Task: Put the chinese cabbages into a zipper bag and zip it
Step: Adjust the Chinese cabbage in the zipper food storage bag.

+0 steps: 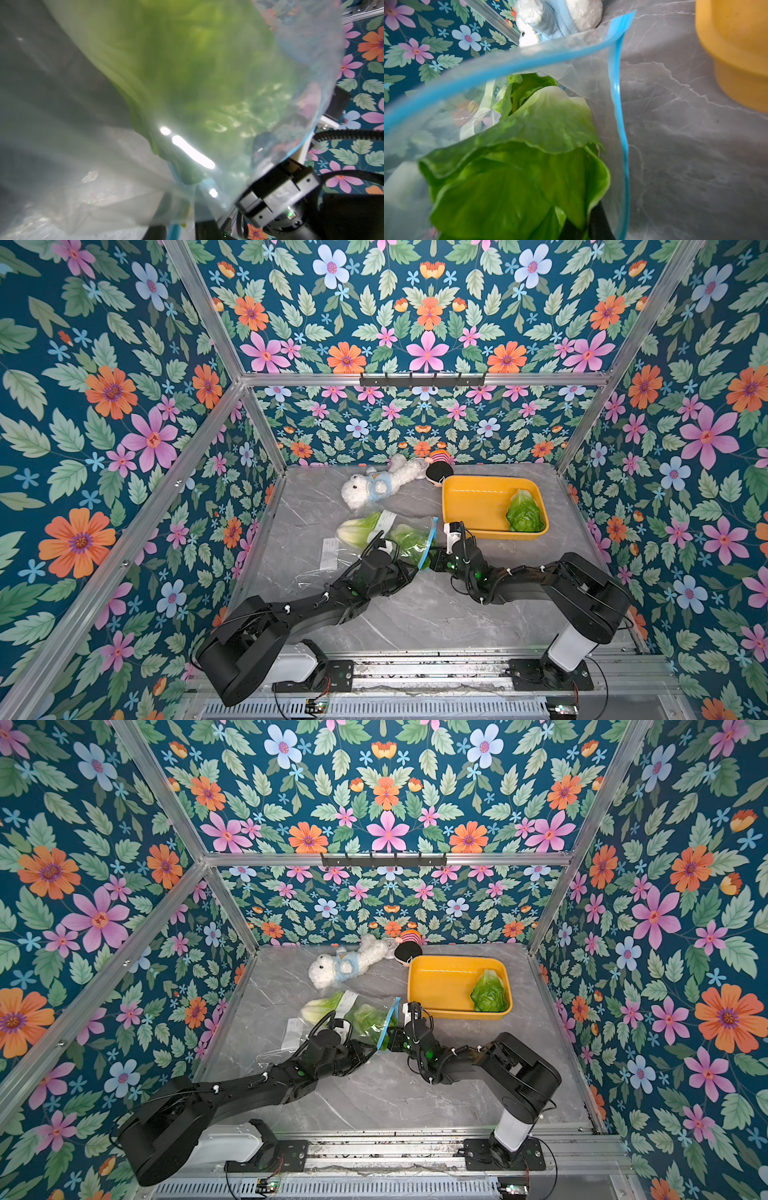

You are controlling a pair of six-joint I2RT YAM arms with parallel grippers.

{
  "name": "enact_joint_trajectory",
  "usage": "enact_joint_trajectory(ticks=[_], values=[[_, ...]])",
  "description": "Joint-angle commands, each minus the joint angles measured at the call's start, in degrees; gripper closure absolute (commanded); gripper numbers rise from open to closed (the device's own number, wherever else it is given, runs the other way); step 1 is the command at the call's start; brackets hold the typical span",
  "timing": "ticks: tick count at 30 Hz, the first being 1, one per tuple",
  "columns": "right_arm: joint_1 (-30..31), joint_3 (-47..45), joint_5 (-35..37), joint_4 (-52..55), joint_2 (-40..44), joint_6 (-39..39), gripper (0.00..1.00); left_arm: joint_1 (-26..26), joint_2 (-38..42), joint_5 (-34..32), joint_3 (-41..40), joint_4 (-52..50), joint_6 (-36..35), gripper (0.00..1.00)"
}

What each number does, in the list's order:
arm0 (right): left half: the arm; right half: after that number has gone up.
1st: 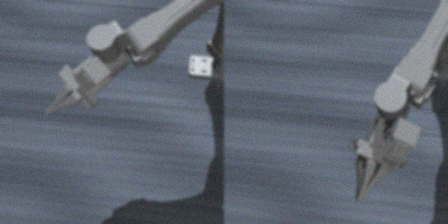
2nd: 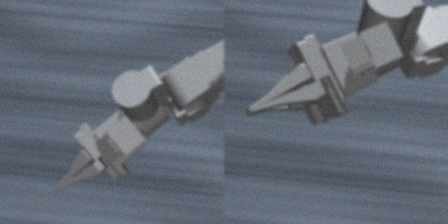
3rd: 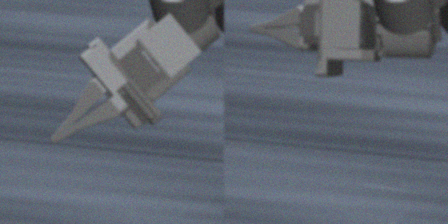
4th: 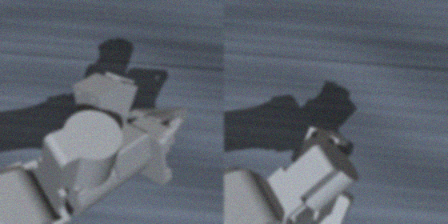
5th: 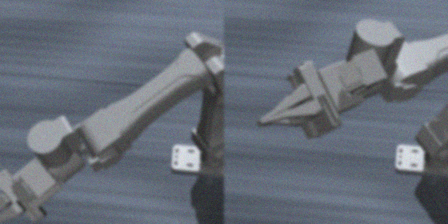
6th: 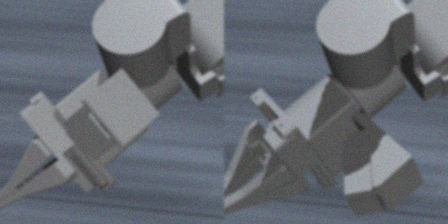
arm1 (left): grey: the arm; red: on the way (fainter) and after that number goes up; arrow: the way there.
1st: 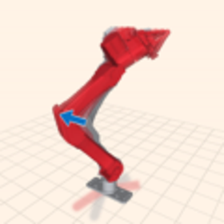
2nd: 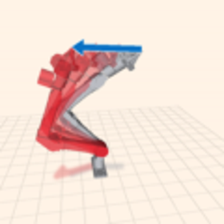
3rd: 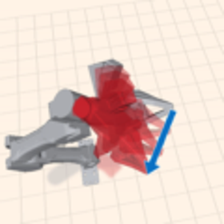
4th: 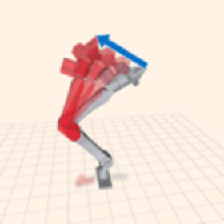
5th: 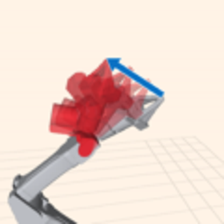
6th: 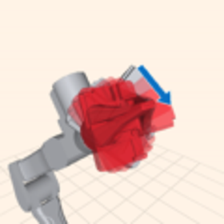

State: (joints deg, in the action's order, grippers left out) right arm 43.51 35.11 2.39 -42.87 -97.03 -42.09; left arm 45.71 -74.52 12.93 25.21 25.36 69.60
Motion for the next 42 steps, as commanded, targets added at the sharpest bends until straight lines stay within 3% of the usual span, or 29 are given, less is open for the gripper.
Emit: enact_joint_trajectory(ticks=[1,3,7,11,15,23,29,36,42], values=[[1.11,-0.31,5.33,-3.72,-0.24,-2.09,1.0,0.94,0.33,-2.28,0.45,5.77,3.22,0.9],[1.31,-0.22,6.77,-4.85,-0.68,-2.62,1.0,1.48,-0.04,-2.15,1.46,5.9,3.43,1.0],[2.27,1.49,12.8,-1.5,-1.33,-1.99,1.0,2.02,0.37,-0.29,2.42,8.6,5.91,1.0],[2.35,4.1,11.01,-0.04,-1.89,0.02,1.0,2.28,2.42,-0.26,4.34,5.9,6.04,1.0],[2.37,3.16,7.13,0.38,1.45,2.12,0.85,1.39,3.13,-0.08,5.11,3.62,4.72,1.0],[1.98,4.09,1.15,20.43,19.48,6.38,0.53,-2.83,6.45,1.82,4.71,0.97,3.62,1.0],[-2.71,7.53,-4.01,38.9,29.03,8.04,0.48,-4.74,9.94,2.31,4.47,-1.38,2.61,1.0],[-13.83,13.81,-14.29,50.62,26.15,9.53,0.44,-5.2,12.07,2.23,5.3,-3.59,1.61,1.0],[-14.73,18.02,-17.61,50.46,16.95,10.73,0.44,-5.46,12.5,2.41,5.9,-4.17,1.5,1.0]])
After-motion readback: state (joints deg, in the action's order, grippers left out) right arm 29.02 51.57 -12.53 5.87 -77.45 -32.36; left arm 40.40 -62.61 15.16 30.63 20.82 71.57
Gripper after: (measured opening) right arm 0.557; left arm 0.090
